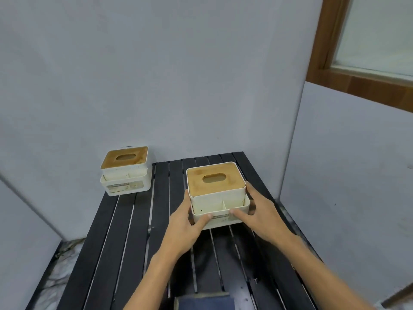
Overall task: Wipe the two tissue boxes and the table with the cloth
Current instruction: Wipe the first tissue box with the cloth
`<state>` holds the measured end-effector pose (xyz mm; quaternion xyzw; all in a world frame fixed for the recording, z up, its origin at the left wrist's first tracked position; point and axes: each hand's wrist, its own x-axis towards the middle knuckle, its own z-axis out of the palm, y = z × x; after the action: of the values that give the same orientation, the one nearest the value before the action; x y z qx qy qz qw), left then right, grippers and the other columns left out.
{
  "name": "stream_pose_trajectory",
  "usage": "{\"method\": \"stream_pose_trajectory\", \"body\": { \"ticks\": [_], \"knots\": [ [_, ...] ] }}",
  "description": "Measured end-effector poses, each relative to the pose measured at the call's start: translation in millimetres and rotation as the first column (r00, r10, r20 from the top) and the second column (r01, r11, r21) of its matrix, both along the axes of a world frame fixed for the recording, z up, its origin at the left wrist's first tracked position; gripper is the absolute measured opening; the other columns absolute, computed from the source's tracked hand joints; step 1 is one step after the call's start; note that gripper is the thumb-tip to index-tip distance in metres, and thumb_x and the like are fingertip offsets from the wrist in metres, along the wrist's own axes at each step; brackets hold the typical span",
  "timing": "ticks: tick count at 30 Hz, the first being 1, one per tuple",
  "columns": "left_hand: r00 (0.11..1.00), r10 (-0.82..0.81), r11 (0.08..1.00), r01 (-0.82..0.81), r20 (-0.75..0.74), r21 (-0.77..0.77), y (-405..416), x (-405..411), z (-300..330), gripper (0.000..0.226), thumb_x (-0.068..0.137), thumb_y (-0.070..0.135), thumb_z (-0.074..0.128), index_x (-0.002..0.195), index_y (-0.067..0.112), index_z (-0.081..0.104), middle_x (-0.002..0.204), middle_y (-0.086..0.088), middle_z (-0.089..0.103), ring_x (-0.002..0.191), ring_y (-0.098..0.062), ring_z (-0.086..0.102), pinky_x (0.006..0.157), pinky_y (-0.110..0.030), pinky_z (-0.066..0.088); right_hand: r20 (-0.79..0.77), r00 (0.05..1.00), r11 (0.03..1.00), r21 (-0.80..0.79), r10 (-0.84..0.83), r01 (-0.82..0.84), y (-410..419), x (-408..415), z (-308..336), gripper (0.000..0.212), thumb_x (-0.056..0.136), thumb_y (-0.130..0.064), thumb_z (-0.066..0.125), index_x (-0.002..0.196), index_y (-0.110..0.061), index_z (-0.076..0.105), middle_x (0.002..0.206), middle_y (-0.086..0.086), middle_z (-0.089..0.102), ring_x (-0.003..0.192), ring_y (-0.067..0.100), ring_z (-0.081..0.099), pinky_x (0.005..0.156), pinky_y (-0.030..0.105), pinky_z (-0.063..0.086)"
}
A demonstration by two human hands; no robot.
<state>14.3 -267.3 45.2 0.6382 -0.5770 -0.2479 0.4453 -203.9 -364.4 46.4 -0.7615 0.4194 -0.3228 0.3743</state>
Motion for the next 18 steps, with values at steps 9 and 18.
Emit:
{"method": "stream_pose_trajectory", "body": {
  "ticks": [9,18],
  "knots": [
    [0.998,-0.063,0.998,0.063,0.022,-0.023,-146,-2,-12,0.06,0.091,0.039,0.071,0.138,0.053,0.036,0.127,0.026,0.063,0.114,0.003,0.06,0.1,-0.025,0.051,-0.032,0.998,0.994,-0.089,-0.058,0.055,-134,-5,-1,0.064,0.08,-0.04,0.077,0.134,-0.042,0.042,0.112,-0.028,0.06,0.101,0.003,0.063,0.086,0.029,0.057],
    [0.999,-0.053,0.997,0.053,0.013,-0.055,-220,6,-35,0.065,0.091,0.036,0.073,0.144,0.046,0.036,0.122,0.029,0.063,0.11,0.008,0.061,0.093,-0.016,0.051,-0.043,0.994,0.993,-0.073,-0.101,0.098,-203,5,-18,0.065,0.082,-0.039,0.075,0.138,-0.037,0.041,0.116,-0.014,0.06,0.097,0.009,0.062,0.064,0.011,0.048]
  ]
}}
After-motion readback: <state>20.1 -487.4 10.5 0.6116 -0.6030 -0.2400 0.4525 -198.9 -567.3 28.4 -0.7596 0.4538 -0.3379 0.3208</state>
